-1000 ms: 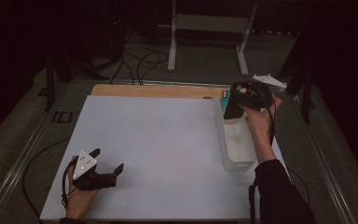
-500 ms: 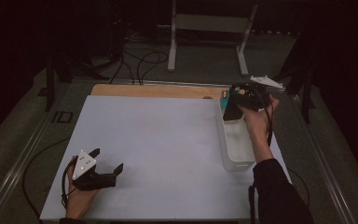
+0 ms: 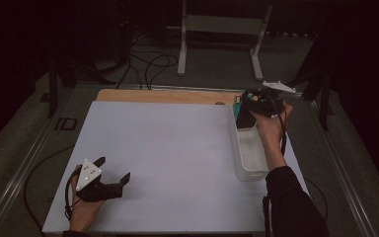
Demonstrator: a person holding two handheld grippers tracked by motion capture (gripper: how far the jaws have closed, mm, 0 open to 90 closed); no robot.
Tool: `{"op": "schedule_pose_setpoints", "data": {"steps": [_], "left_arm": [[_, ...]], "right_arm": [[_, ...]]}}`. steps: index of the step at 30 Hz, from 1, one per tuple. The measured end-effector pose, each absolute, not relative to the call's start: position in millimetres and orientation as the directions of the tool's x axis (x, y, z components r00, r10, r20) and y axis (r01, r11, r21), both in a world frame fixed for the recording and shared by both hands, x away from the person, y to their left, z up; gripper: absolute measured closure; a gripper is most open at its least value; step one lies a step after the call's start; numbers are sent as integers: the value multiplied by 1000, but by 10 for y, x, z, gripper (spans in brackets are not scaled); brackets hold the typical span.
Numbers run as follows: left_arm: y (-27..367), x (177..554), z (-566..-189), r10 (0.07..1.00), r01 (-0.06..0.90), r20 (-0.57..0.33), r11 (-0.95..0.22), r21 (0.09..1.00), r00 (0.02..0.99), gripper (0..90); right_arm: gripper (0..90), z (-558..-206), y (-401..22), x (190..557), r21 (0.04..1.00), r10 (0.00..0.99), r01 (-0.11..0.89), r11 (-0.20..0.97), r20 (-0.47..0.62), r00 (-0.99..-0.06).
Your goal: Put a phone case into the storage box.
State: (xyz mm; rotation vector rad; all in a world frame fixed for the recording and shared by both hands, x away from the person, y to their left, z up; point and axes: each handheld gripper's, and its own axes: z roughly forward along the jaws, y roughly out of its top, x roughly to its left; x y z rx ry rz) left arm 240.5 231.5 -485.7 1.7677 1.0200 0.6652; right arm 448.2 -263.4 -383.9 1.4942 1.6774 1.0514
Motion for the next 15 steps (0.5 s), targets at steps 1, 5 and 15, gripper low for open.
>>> {"op": "schedule_pose_setpoints", "data": {"steps": [1,5,15], "left_arm": [[2314,2405,-4857,864,344,-3,-197,918,503,1],[2317,2403,-4855,864,340,-2,-196,920,504,1],[2310,2403,-4863,862,343,-3,-199,918,506,1]], "right_arm": [[131,-3845,-2632,4487,882,989,470,32,38,-140],[131,-3873,-2626,4517,879,990,475,34,34,-135],[130,-3941,-2638,4579,871,992,491,21,43,-117]]}}
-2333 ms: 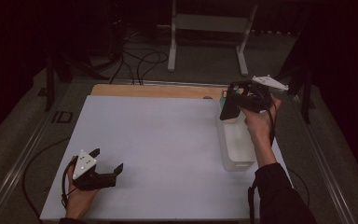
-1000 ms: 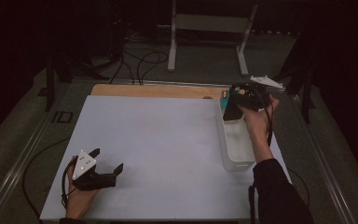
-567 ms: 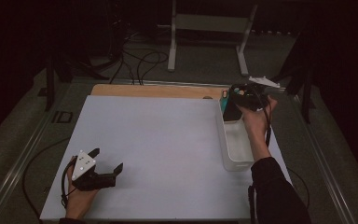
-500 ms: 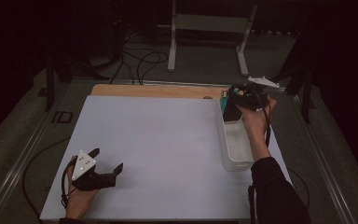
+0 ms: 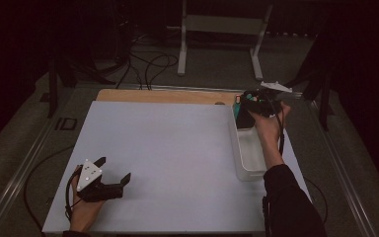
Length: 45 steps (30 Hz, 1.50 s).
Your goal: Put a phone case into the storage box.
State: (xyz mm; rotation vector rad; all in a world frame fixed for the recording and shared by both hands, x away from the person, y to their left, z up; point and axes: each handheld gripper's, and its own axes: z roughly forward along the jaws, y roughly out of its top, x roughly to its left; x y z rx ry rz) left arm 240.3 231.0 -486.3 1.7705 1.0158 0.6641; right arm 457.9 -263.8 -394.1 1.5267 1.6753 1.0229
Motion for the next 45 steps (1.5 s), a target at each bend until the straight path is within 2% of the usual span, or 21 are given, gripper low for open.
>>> {"op": "schedule_pose_setpoints", "data": {"steps": [34,45], "left_arm": [[2310,2401,-4865,862,345,-9,-193,918,506,1],[2322,2396,-4871,862,346,-10,-193,918,507,1]], "right_arm": [[128,-4202,-2504,4756,837,996,543,65,-19,-90],[125,-4270,-2493,4835,841,997,539,49,-6,-81]]}}
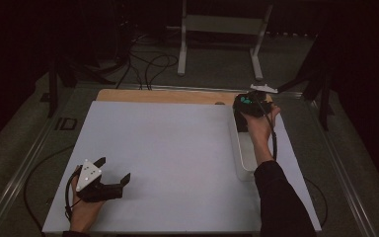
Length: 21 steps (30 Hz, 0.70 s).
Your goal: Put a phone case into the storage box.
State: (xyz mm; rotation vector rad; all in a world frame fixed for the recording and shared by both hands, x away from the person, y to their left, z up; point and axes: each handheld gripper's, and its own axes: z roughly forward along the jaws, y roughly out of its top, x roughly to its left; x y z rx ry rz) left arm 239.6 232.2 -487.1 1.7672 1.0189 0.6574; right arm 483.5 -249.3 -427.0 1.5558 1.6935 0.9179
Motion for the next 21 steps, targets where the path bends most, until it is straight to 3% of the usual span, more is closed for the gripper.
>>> {"op": "schedule_pose_setpoints", "data": {"steps": [21], "left_arm": [[2324,2403,-4871,862,345,-17,-185,920,507,1]], "right_arm": [[146,-4315,-2478,4899,841,994,537,63,-7,-106]]}}
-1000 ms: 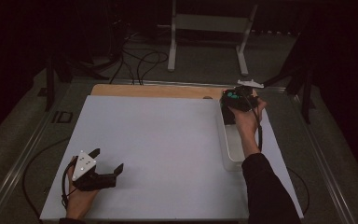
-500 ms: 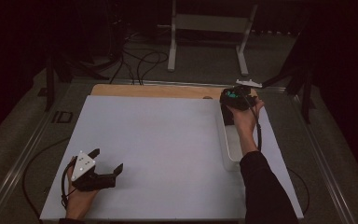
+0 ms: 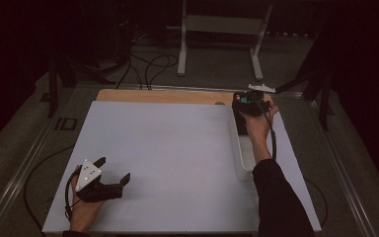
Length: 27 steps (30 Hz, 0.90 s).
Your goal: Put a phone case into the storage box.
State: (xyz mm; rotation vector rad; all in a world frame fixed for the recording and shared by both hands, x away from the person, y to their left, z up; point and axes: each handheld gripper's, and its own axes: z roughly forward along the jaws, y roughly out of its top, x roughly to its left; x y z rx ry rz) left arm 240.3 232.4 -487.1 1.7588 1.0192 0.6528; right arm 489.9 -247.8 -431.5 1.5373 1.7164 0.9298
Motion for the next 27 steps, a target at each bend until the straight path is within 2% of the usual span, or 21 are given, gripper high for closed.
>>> {"op": "schedule_pose_setpoints", "data": {"steps": [10,15,17,19,27], "left_arm": [[2315,2404,-4871,862,344,-15,-186,920,506,1],[2309,2404,-4869,862,343,-14,-187,920,507,1],[2308,2404,-4868,862,344,-16,-185,921,506,1],[2308,2403,-4865,862,343,-15,-185,921,506,1],[2295,2398,-4842,860,339,-11,-189,921,510,1]], "right_arm": [[197,-4238,-2609,4796,854,983,516,57,42,-179],[181,-4235,-2614,4719,860,973,509,43,80,-217],[174,-4225,-2595,4680,862,971,504,54,73,-229],[121,-4211,-2573,4636,869,971,490,66,58,-233],[92,-4143,-2551,4465,885,965,459,83,44,-260]]}}
